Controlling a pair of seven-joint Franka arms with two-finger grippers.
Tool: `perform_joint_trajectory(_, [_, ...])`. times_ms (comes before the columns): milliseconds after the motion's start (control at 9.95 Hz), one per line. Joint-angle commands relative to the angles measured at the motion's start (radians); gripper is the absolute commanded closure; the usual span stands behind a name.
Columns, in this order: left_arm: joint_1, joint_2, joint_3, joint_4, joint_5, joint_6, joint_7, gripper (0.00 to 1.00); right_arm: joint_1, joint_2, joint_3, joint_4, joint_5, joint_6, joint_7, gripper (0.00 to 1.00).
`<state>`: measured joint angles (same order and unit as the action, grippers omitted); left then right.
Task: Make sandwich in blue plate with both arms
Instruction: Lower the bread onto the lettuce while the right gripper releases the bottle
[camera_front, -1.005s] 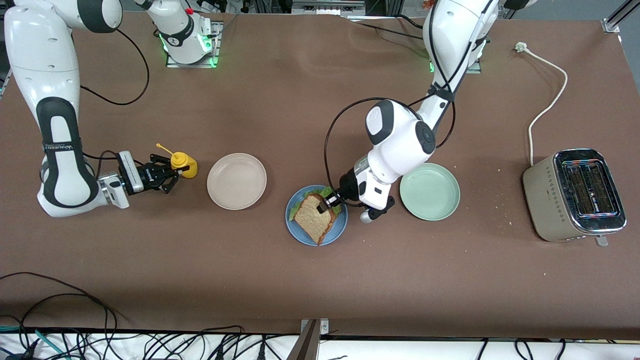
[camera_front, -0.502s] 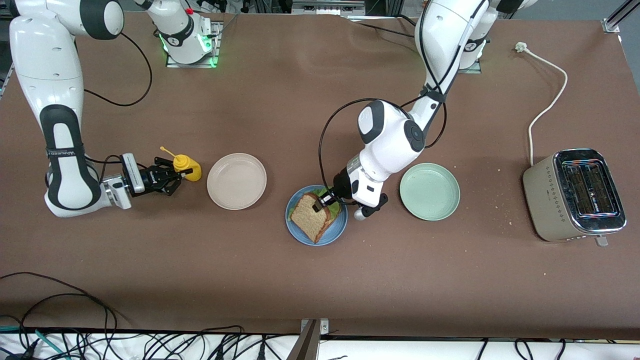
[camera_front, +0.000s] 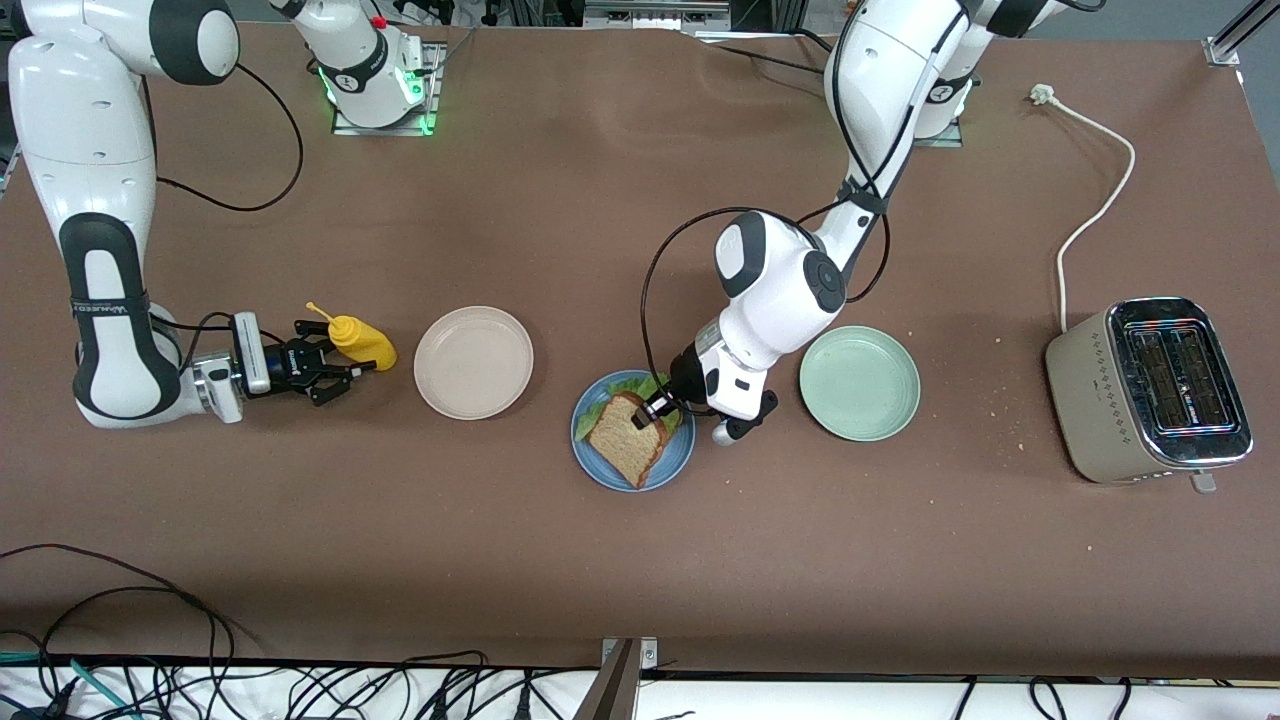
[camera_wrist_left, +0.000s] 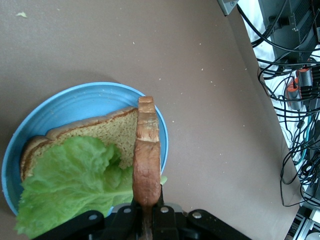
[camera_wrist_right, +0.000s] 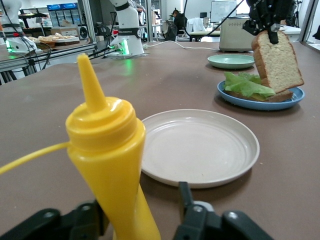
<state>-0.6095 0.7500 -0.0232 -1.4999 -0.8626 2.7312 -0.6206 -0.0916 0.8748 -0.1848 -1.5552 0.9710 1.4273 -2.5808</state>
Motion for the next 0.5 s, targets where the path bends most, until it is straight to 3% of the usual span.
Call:
perform_joint_trajectory(0, [-0.013, 0.011, 0.009, 0.015, -0.029, 0.012, 0.001, 0.96, -0.06, 0.013, 0.005, 0.05, 0.017, 0.015, 0.082, 0.0])
perform_joint_trajectory(301, [-0.024, 0.023, 0.009, 0.015, -0.032, 0.012, -0.011, 0.93, -0.088, 0.009, -0.077, 0.053, 0.009, 0.038, 0.207, 0.0])
perform_joint_trajectory(402, [-0.024, 0.025, 0.009, 0.015, -0.027, 0.012, -0.016, 0.84, -0.083, 0.007, -0.118, 0.069, 0.008, 0.042, 0.287, 0.0])
